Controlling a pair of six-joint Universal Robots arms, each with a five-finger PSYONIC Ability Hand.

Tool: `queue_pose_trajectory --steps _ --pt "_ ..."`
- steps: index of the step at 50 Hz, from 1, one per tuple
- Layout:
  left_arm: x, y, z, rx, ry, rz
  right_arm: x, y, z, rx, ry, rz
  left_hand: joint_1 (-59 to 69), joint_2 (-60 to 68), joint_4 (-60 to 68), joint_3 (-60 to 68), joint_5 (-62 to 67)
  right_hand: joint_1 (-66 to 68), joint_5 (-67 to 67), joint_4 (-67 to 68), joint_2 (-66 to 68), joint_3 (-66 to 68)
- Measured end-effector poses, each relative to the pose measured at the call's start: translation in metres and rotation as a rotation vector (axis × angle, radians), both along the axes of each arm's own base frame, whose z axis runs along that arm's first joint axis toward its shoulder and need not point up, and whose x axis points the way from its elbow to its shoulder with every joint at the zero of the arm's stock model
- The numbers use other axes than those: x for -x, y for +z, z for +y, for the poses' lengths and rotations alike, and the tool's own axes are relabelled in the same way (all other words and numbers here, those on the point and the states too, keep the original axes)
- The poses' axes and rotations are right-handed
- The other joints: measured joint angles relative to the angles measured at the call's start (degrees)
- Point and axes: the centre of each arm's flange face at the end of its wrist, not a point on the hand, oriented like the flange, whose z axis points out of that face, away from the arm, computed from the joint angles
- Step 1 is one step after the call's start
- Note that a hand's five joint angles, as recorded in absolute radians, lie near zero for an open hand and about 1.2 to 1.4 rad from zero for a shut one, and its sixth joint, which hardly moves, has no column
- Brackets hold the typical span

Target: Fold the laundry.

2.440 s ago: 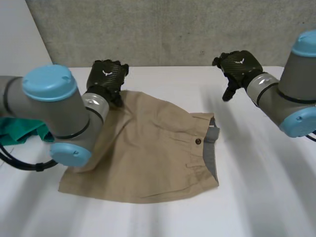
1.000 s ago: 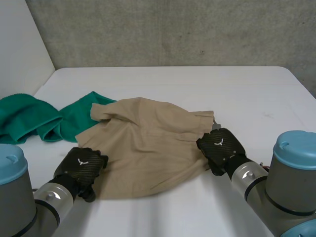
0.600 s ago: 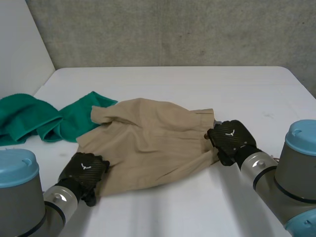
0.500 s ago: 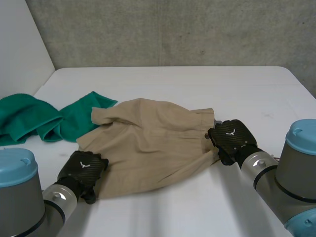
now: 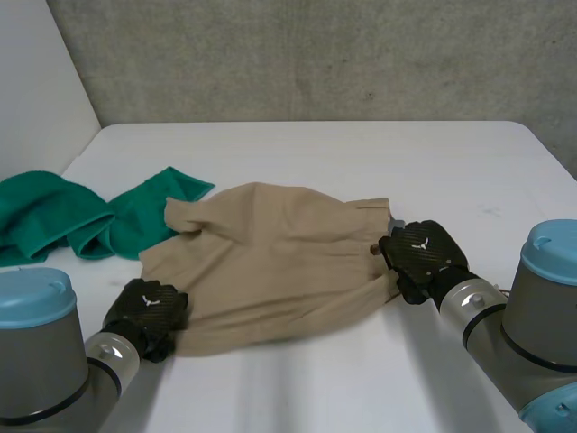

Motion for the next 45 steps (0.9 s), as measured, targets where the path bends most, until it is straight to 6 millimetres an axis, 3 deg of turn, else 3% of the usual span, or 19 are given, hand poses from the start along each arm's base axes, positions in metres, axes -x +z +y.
queue_pose_trajectory --steps 1,9,14,16,17,19,20,22,27,45 --pt "0.0 0.001 -0.001 0.004 0.001 0.0 0.0 0.0 0.0 0.0 0.0 0.0 7.45 5.56 6.2 5.92 6.14 0.0 0.0 0.0 0.0 0.0" --pt "0.0 0.017 -0.006 0.061 0.012 0.021 0.001 0.005 0.001 0.001 0.003 0.009 7.65 7.57 8.12 7.91 7.07 0.0 0.0 0.0 0.0 0.0" --pt "0.003 0.052 -0.008 0.182 0.007 0.078 0.001 0.02 0.005 -0.05 0.016 0.036 7.65 7.95 8.32 7.91 7.07 -0.22 -0.13 -0.18 -0.31 -0.38" --pt "0.004 0.063 -0.007 0.217 0.001 0.095 0.002 0.024 0.006 -0.076 0.02 0.046 7.65 7.96 8.32 7.91 7.07 -6.61 -7.57 -8.63 -8.89 -8.41" --pt "0.006 0.07 -0.007 0.24 -0.003 0.106 0.002 0.028 0.008 -0.099 0.023 0.054 7.65 7.96 8.32 7.91 7.07 -14.49 -16.73 -18.17 -18.44 -18.81" --pt "0.006 0.072 -0.007 0.249 -0.005 0.111 0.002 0.029 0.009 -0.107 0.024 0.056 7.65 7.97 8.32 7.91 7.07 -14.49 -16.73 -18.17 -18.44 -18.81" --pt "0.009 0.084 -0.008 0.287 -0.014 0.131 0.003 0.034 0.012 -0.157 0.028 0.071 7.65 8.0 8.33 8.05 7.07 -23.66 -28.89 -30.0 -29.04 -29.77" --pt "0.011 0.09 -0.01 0.308 -0.018 0.142 0.004 0.036 0.015 -0.19 0.029 0.078 7.65 8.02 8.33 8.23 7.07 -27.33 -33.44 -34.51 -33.5 -34.46" --pt "0.015 0.095 -0.015 0.318 -0.022 0.148 0.004 0.032 0.02 -0.227 0.024 0.068 7.65 8.02 8.33 8.23 7.07 -32.8 -40.88 -41.8 -40.46 -41.32" --pt "0.023 0.098 -0.036 0.234 0.007 0.187 -0.011 -0.008 0.047 -0.31 0.023 -0.116 7.65 8.4 8.35 8.44 7.07 -33.45 -41.87 -42.74 -40.37 -42.11"
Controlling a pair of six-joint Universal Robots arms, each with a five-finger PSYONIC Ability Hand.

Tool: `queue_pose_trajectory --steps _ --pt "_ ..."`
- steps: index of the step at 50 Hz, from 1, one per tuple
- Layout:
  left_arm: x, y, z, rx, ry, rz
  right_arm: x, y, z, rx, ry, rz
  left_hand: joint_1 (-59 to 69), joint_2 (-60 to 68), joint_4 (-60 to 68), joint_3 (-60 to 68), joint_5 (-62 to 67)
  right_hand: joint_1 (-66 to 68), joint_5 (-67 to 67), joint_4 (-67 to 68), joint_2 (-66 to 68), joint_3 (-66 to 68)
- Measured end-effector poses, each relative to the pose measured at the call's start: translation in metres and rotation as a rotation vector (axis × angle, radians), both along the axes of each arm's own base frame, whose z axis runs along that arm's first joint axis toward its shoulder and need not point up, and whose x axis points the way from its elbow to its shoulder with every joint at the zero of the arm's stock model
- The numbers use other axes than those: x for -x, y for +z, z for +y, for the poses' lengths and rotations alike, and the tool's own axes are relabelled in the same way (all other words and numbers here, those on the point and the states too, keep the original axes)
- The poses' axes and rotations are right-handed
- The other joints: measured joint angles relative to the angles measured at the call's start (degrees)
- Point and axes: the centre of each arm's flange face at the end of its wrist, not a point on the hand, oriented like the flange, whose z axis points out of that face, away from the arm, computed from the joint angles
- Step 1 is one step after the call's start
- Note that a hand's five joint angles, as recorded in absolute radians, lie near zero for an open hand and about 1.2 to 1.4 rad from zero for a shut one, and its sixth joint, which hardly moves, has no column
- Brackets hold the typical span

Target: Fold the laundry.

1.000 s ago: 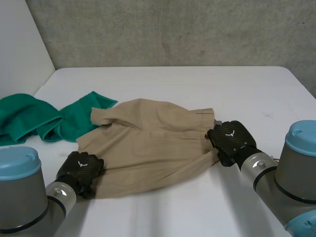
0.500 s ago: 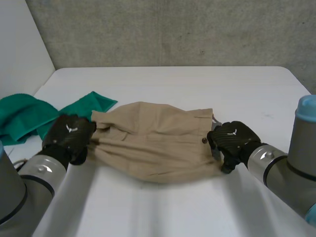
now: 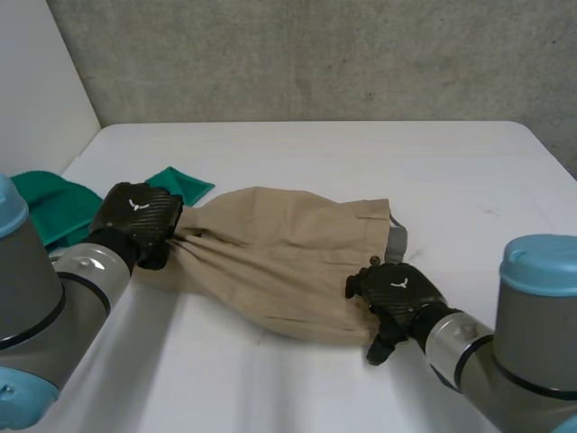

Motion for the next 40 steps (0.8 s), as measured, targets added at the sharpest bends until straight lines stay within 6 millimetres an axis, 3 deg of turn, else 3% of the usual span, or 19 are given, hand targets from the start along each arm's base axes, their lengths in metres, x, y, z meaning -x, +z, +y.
queue_pose_trajectory --steps 4,5,8,10,14,15,17,18,19,23,25,28,32,35,39,40 --pt "0.0 0.001 0.0 -0.013 0.002 0.01 -0.005 -0.007 -0.002 0.008 0.009 -0.002 0.0 0.09 0.0 0.01 0.0 0.16 1.18 0.81 0.1 0.6" --pt "0.0 0.001 0.0 -0.022 0.004 0.02 -0.009 -0.013 -0.007 0.019 0.012 -0.002 0.0 0.13 0.0 0.01 0.0 6.31 7.98 8.48 7.61 8.7" --pt "0.0 0.002 0.001 -0.031 0.007 0.032 -0.013 -0.019 -0.014 0.031 0.009 -0.001 0.0 0.17 0.0 0.01 0.0 11.52 13.21 14.03 12.84 13.81" --pt "0.0 0.003 0.002 -0.036 0.009 0.042 -0.014 -0.021 -0.021 0.045 -0.005 0.001 0.0 0.19 0.0 0.01 0.0 30.58 37.06 38.71 37.7 38.31" --pt "0.0 0.004 0.003 -0.039 0.009 0.047 -0.015 -0.018 -0.025 0.061 -0.015 0.0 0.0 0.19 0.0 0.01 0.0 32.13 39.74 41.51 40.23 41.01" --pt "0.001 0.007 0.006 -0.042 0.005 0.05 -0.015 -0.012 -0.028 0.085 -0.023 -0.005 0.0 0.19 0.01 0.01 0.0 32.13 39.74 41.51 40.23 41.01" --pt "0.001 0.013 0.011 -0.042 -0.004 0.05 -0.015 0.02 -0.033 0.185 -0.028 -0.025 0.0 0.19 0.01 0.01 0.0 33.59 40.94 42.76 40.49 42.13" --pt "0.001 0.013 0.011 -0.042 -0.004 0.05 -0.015 0.02 -0.033 0.185 -0.028 -0.025 0.0 0.19 0.01 0.01 0.0 33.59 40.94 42.76 40.49 42.13" --pt "0.002 0.023 0.017 -0.039 -0.016 0.05 -0.013 0.052 -0.032 0.276 -0.018 -0.031 0.0 0.2 0.01 0.01 0.0 33.62 41.22 42.77 40.49 42.13" --pt "0.001 0.048 0.032 -0.03 -0.04 0.047 -0.005 0.122 -0.02 0.442 0.025 0.0 0.0 0.29 0.01 0.01 0.0 33.62 41.52 42.77 40.49 42.13" --pt "0.0 0.064 0.041 -0.022 -0.05 0.046 -0.001 0.137 -0.017 0.47 0.035 0.021 0.0 0.29 0.01 0.01 0.0 33.62 41.52 42.78 40.49 42.13" --pt "-0.003 0.088 0.055 -0.01 -0.069 0.047 0.014 0.179 -0.01 0.516 0.06 0.117 0.0 0.38 0.02 0.01 0.0 33.62 41.62 42.79 40.49 42.13" --pt "-0.005 0.112 0.068 0.002 -0.103 0.051 0.024 0.2 -0.007 0.516 0.073 0.184 0.0 0.61 0.04 0.01 0.0 33.62 41.62 42.81 40.49 42.13" --pt "-0.005 0.114 0.069 0.004 -0.109 0.052 0.027 0.207 -0.006 0.51 0.079 0.21 0.0 0.61 0.04 0.01 0.0 33.62 41.62 42.83 40.5 42.13" --pt "0.001 0.118 0.065 0.0 -0.146 0.057 0.03 0.213 -0.006 0.488 0.09 0.245 0.0 0.63 0.21 0.01 0.0 33.62 41.62 42.96 40.49 42.13" --pt "0.008 0.109 0.054 -0.012 -0.154 0.054 0.025 0.198 -0.019 0.406 0.111 0.284 0.0 0.66 0.21 0.01 0.0 33.62 41.62 42.97 40.49 42.13"
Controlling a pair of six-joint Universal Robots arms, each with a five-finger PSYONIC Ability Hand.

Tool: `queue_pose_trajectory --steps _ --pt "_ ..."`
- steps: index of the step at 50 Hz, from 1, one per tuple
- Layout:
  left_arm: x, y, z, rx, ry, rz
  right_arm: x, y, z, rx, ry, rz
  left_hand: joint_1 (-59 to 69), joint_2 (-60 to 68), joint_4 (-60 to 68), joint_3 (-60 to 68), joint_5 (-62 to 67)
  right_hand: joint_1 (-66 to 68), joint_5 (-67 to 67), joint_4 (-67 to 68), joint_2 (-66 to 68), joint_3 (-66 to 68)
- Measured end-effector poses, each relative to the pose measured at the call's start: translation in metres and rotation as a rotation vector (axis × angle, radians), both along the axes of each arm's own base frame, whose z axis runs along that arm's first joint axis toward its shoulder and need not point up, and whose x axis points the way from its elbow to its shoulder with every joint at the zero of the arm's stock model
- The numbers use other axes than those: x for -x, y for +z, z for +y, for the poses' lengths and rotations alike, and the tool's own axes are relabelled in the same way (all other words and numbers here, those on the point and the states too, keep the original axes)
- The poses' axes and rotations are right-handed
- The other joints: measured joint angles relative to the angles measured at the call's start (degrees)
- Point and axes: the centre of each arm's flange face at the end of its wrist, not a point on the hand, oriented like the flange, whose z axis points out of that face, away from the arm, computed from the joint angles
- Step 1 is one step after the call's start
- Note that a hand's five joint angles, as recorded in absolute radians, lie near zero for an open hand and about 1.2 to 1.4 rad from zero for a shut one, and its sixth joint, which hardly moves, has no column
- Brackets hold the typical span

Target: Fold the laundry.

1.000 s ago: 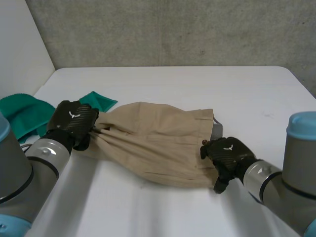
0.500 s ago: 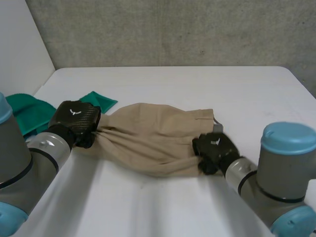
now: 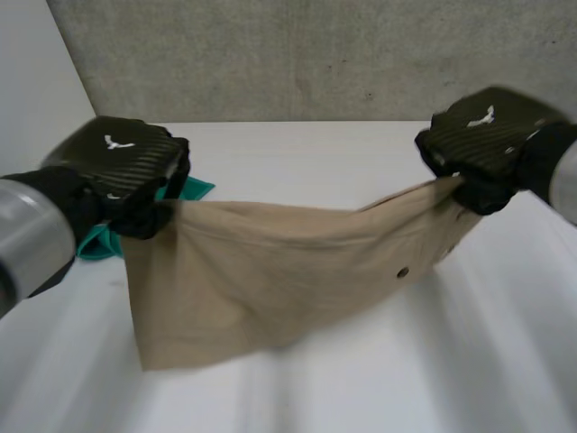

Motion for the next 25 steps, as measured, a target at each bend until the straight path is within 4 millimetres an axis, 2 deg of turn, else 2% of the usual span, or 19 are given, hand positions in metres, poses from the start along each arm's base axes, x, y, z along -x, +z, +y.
queue_pose_trajectory --steps 3,4,5,6,9,11,12,14,15,16,19,20,22,24,25 --pt "0.005 -0.008 -0.01 -0.006 -0.001 -0.003 -0.003 -0.011 -0.008 -0.036 -0.002 0.014 0.0 0.0 0.0 0.0 0.0 0.0 0.0 0.0 0.0 0.0" --pt "0.015 -0.022 -0.029 -0.014 0.003 -0.008 -0.008 -0.029 -0.021 -0.088 -0.007 0.033 0.0 0.03 0.0 0.0 0.0 0.0 0.0 0.0 0.0 0.0" --pt "0.017 -0.027 -0.035 -0.015 0.005 -0.009 -0.01 -0.035 -0.026 -0.103 -0.009 0.038 0.0 0.03 0.0 0.0 0.0 0.0 0.0 0.0 0.0 0.0" --pt "0.025 -0.04 -0.051 -0.016 0.013 -0.012 -0.013 -0.046 -0.035 -0.13 -0.014 0.045 0.0 0.04 0.0 0.0 0.0 0.0 0.0 0.0 0.0 0.0" --pt "0.037 -0.056 -0.078 0.002 0.036 -0.012 -0.022 -0.068 -0.058 -0.154 -0.035 0.044 0.0 0.06 0.01 0.0 0.0 0.0 0.0 0.0 0.0 0.0" --pt "0.044 -0.062 -0.095 0.033 0.055 -0.006 -0.026 -0.074 -0.068 -0.147 -0.048 0.034 0.0 0.06 0.01 0.0 0.0 0.0 0.0 0.0 0.0 0.0" --pt "0.047 -0.062 -0.102 0.055 0.063 0.001 -0.032 -0.078 -0.082 -0.116 -0.067 0.006 0.0 0.07 0.01 0.0 0.0 0.0 0.01 0.0 0.0 0.0" --pt "0.053 -0.058 -0.115 0.113 0.079 0.022 -0.038 -0.077 -0.095 -0.067 -0.087 -0.033 0.0 0.07 0.01 0.0 0.0 0.0 0.01 0.0 0.0 0.0" --pt "0.058 -0.048 -0.126 0.182 0.09 0.052 -0.044 -0.07 -0.108 -0.002 -0.105 -0.083 0.0 0.08 0.01 0.0 0.0 0.0 0.01 0.0 0.0 0.0" --pt "0.059 -0.044 -0.129 0.209 0.094 0.065 -0.045 -0.067 -0.112 0.023 -0.111 -0.102 0.0 0.08 0.01 0.0 0.0 0.0 0.01 0.0 0.0 0.0" --pt "0.066 -0.017 -0.142 0.357 0.109 0.143 -0.054 -0.037 -0.132 0.192 -0.132 -0.226 0.0 0.12 0.02 0.0 0.0 0.0 0.01 0.0 0.0 0.0" --pt "0.069 0.009 -0.147 0.475 0.122 0.212 -0.057 -0.017 -0.139 0.287 -0.135 -0.295 0.0 0.13 0.02 0.0 0.0 0.0 0.01 0.0 0.0 0.0" --pt "0.069 0.039 -0.148 0.601 0.139 0.29 -0.061 0.018 -0.146 0.44 -0.133 -0.407 0.0 0.13 0.03 0.0 0.0 0.0 0.01 0.0 0.0 0.0" --pt "0.069 0.044 -0.148 0.624 0.142 0.305 -0.061 0.024 -0.146 0.464 -0.133 -0.425 0.0 0.13 0.03 0.0 0.0 0.0 0.01 0.0 0.0 0.0" --pt "0.067 0.078 -0.145 0.754 0.17 0.399 -0.061 0.058 -0.146 0.599 -0.13 -0.525 0.0 0.13 0.03 0.0 0.0 0.0 0.01 0.0 0.0 0.0"
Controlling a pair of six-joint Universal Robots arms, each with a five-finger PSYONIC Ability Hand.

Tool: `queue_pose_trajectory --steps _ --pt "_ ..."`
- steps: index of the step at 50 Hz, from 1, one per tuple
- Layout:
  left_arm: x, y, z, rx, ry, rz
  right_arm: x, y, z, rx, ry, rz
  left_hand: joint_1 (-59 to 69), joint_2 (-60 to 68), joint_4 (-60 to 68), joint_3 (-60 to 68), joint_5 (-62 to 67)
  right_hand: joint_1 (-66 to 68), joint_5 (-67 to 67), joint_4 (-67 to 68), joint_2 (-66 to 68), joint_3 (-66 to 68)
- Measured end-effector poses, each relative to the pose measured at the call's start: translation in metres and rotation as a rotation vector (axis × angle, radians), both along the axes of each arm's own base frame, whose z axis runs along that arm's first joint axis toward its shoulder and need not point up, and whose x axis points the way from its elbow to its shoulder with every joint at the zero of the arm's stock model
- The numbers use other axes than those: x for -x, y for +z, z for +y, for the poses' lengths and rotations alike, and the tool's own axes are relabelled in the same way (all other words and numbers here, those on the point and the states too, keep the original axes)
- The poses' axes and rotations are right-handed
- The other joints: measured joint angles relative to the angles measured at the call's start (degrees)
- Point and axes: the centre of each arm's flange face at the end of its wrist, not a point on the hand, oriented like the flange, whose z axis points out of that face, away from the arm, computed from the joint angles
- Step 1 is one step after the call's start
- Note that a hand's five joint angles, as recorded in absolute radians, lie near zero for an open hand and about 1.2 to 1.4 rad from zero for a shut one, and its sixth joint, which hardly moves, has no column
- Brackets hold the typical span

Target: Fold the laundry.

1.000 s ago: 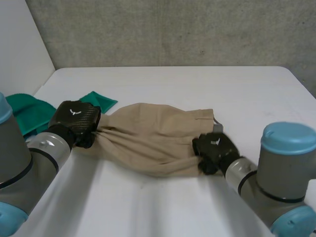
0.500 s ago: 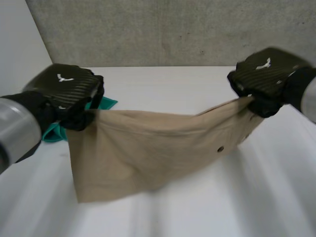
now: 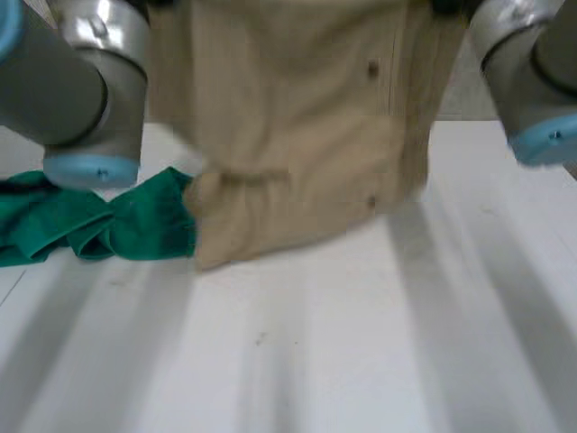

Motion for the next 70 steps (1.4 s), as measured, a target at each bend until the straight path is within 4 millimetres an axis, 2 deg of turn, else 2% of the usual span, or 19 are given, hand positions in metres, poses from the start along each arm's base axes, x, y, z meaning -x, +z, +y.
queue_pose_trajectory --steps 3,5,12,16,17,18,19,20,22,23,25,26,27,31,39,47,54,59,70 --pt "-0.001 0.009 0.002 0.035 0.005 0.027 0.001 0.011 0.001 0.043 -0.001 -0.029 0.0 0.0 0.0 0.0 0.0 0.0 0.0 0.0 0.0 0.0" --pt "-0.005 0.034 0.008 0.122 0.015 0.11 0.004 0.036 0.007 0.137 -0.007 -0.096 0.0 0.01 0.0 0.0 0.0 0.0 0.01 0.0 0.0 0.0" --pt "-0.002 0.018 0.011 0.065 0.003 0.098 0.003 0.019 0.005 0.067 -0.012 -0.069 0.0 0.01 0.0 0.0 0.0 0.0 0.06 0.0 0.0 0.0" --pt "0.005 -0.023 0.013 -0.053 -0.017 0.026 0.0 -0.031 -0.002 -0.104 -0.012 0.014 0.0 0.03 0.0 0.0 0.0 0.0 0.06 0.0 0.0 0.0" --pt "0.005 -0.023 0.013 -0.053 -0.017 0.026 0.0 -0.031 -0.002 -0.104 -0.012 0.014 0.0 0.03 0.0 0.0 0.0 0.0 0.06 0.0 0.0 0.0" --pt "0.008 -0.044 0.015 -0.107 -0.026 -0.011 -0.001 -0.052 -0.004 -0.168 -0.013 0.049 0.0 0.03 0.0 0.0 0.0 0.0 0.06 0.0 0.0 0.0" --pt "0.008 -0.044 0.015 -0.107 -0.026 -0.011 -0.001 -0.052 -0.004 -0.168 -0.013 0.049 0.0 0.03 0.0 0.0 0.0 0.0 0.06 0.0 0.0 0.0" --pt "0.01 -0.075 0.016 -0.187 -0.036 -0.066 -0.002 -0.081 -0.005 -0.244 -0.015 0.095 0.0 0.03 0.0 0.0 0.23 0.0 0.07 0.0 0.0 0.0" --pt "0.011 -0.092 0.017 -0.228 -0.042 -0.095 -0.002 -0.096 -0.005 -0.282 -0.015 0.123 0.0 0.03 0.0 0.0 0.23 0.0 0.06 0.0 0.0 0.0" --pt "0.013 -0.126 0.022 -0.318 -0.052 -0.157 -0.002 -0.124 -0.004 -0.352 -0.013 0.178 0.0 0.05 0.01 0.0 0.39 0.0 0.06 0.0 0.0 0.0" --pt "0.013 -0.154 0.03 -0.395 -0.06 -0.215 -0.001 -0.145 0.0 -0.405 -0.008 0.228 0.0 0.06 0.01 0.0 0.39 0.0 0.07 0.0 0.0 0.0" --pt "0.013 -0.154 0.03 -0.395 -0.06 -0.215 -0.001 -0.145 0.0 -0.405 -0.008 0.228 0.0 0.06 0.01 0.0 0.39 0.0 0.07 0.0 0.0 0.0" --pt "0.014 -0.181 0.04 -0.473 -0.068 -0.279 0.0 -0.167 0.005 -0.464 0.001 0.284 0.0 0.06 0.02 0.0 0.39 0.0 0.07 0.0 0.0 0.0" --pt "0.008 -0.212 0.064 -0.601 -0.066 -0.413 0.006 -0.197 0.022 -0.584 0.029 0.389 0.0 0.07 0.02 0.0 0.39 0.0 0.08 0.0 0.0 0.0" --pt "-0.022 -0.201 0.112 -0.729 -0.023 -0.604 0.024 -0.208 0.072 -0.818 0.103 0.529 0.0 0.19 0.03 0.0 0.39 0.0 0.12 0.0 0.0 0.0" --pt "-0.063 -0.186 0.196 -0.9 -0.078 -0.885 0.057 -0.179 0.145 -0.884 0.19 0.764 0.0 0.19 0.02 0.0 0.39 0.0 0.12 0.0 0.0 0.0" --pt "-0.071 -0.183 0.236 -0.944 -0.159 -0.998 0.083 -0.17 0.173 -0.902 0.208 0.909 0.0 0.19 0.02 0.0 0.39 0.0 0.13 0.0 0.0 0.0" --pt "-0.06 -0.18 0.226 -0.896 -0.159 -0.961 0.088 -0.171 0.172 -0.916 0.205 0.901 0.0 0.19 0.03 0.0 0.39 0.0 0.13 0.0 0.0 0.0" --pt "-0.02 -0.191 0.129 -0.737 -0.04 -0.768 0.073 -0.195 0.129 -0.903 0.156 0.754 -3.63 -6.8 -6.1 -5.92 -4.32 0.0 0.56 0.0 0.0 0.0"
